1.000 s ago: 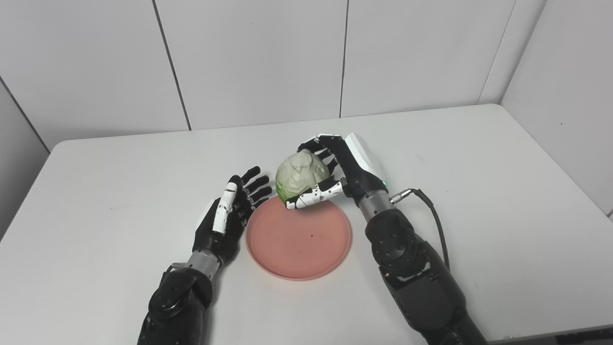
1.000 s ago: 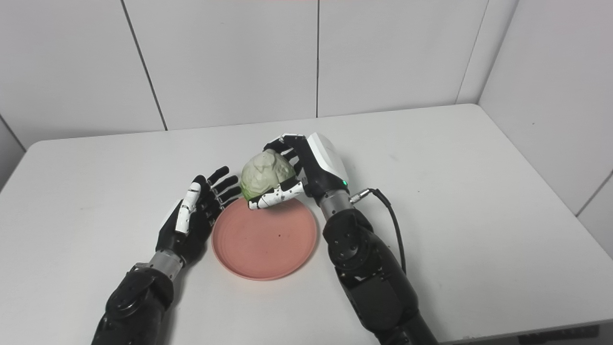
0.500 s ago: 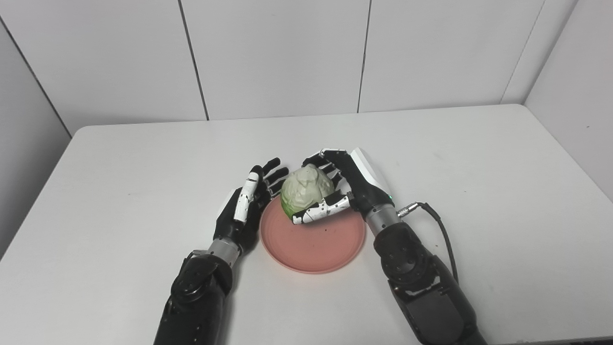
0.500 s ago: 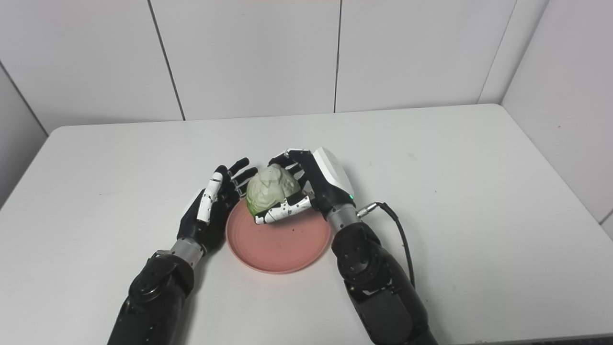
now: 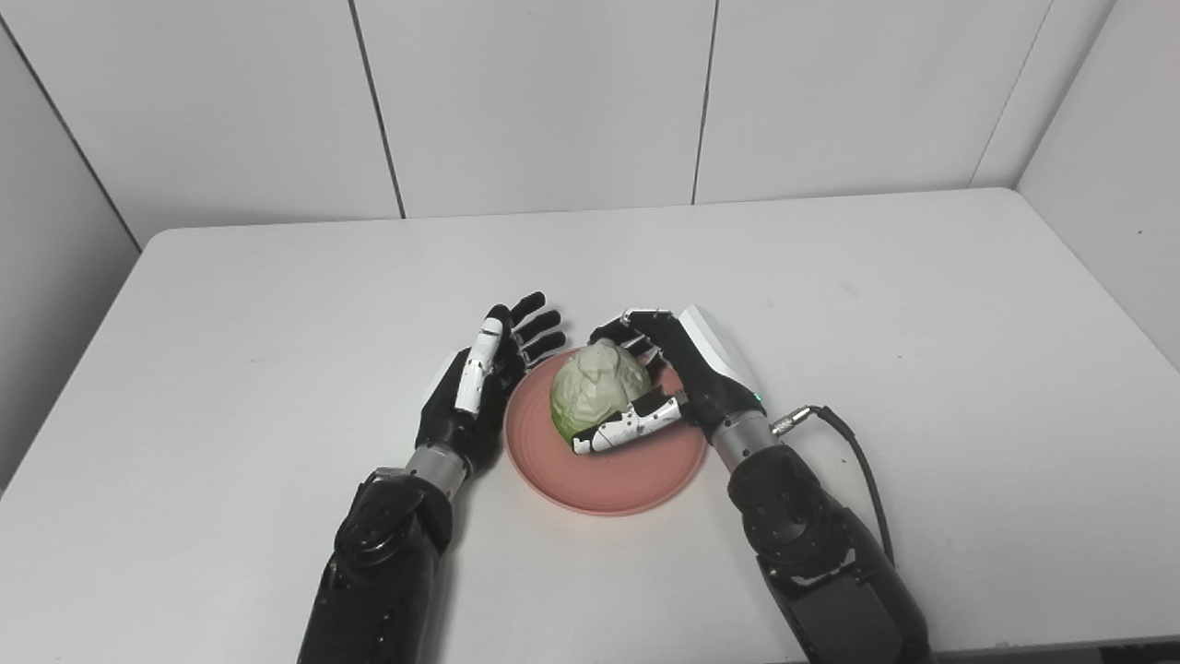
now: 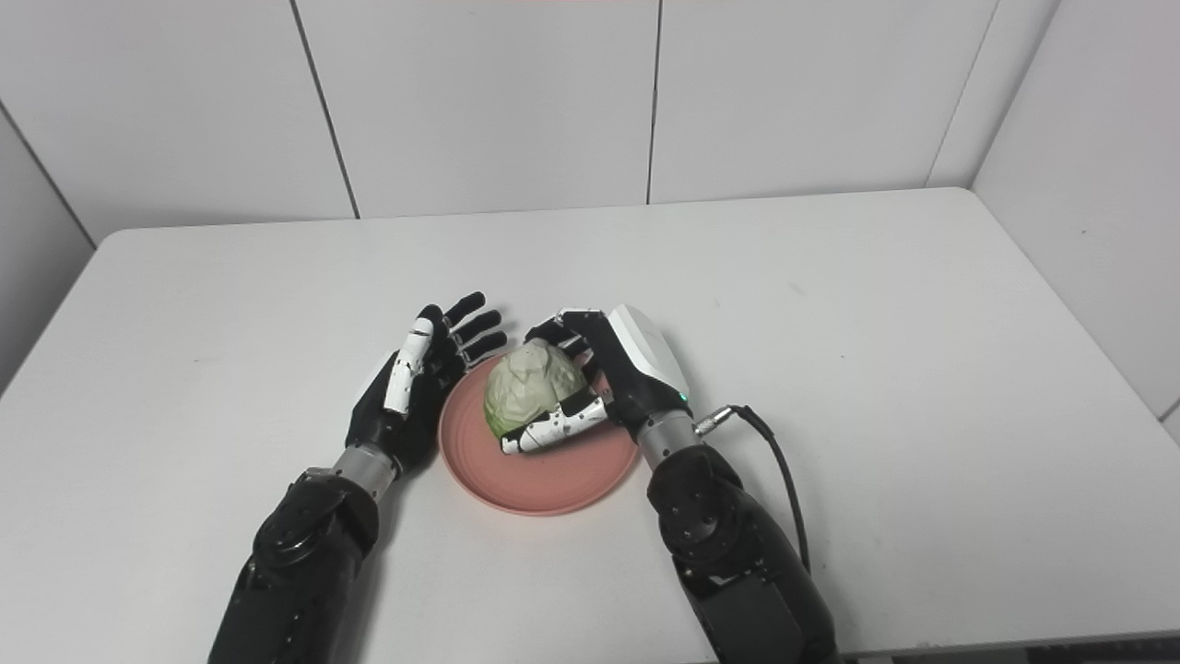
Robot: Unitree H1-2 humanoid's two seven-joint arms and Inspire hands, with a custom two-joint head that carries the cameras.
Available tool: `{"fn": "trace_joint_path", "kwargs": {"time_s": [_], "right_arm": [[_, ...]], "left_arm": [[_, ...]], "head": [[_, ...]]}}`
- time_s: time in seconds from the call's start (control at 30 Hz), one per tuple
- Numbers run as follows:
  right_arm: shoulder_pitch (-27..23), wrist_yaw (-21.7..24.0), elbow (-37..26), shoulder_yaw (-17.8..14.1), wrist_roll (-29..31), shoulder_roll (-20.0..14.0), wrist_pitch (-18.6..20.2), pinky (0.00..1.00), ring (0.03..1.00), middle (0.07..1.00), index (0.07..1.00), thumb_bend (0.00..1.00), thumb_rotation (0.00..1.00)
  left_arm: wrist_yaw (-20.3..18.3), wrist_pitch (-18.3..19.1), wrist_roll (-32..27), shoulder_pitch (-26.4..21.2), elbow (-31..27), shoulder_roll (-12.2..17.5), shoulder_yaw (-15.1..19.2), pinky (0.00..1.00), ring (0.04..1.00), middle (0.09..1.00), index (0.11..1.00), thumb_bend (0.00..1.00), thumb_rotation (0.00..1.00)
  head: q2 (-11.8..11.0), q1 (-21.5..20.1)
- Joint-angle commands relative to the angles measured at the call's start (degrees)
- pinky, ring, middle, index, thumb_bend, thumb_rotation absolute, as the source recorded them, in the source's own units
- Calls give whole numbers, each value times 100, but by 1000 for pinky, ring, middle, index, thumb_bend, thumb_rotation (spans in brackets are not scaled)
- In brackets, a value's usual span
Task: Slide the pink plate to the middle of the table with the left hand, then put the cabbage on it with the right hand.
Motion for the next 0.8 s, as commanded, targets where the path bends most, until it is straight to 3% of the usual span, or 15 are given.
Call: {"fn": "trace_joint_path", "kwargs": {"time_s": [0.0,0.47,0.73,0.77], "right_arm": [[-154,-71,-71,-5,4,-15,-431,370,416,449,523,526,0],[-82,-107,149,-27,-12,-22,-639,377,424,455,517,527,0],[-60,-27,-17,-27,-31,13,-439,403,472,474,507,529,2],[-54,-12,-72,-17,-62,9,-396,412,487,513,498,527,74]], "left_arm": [[102,346,90,166,105,-43,-31,831,849,861,851,440,1000],[107,348,174,169,78,-52,-47,824,853,865,856,441,1000],[137,413,158,170,29,-68,-35,821,858,862,851,436,1000],[136,429,151,167,25,-66,-35,823,864,866,853,437,1000]], "head": [[12,14],[34,16],[36,13],[36,13]]}}
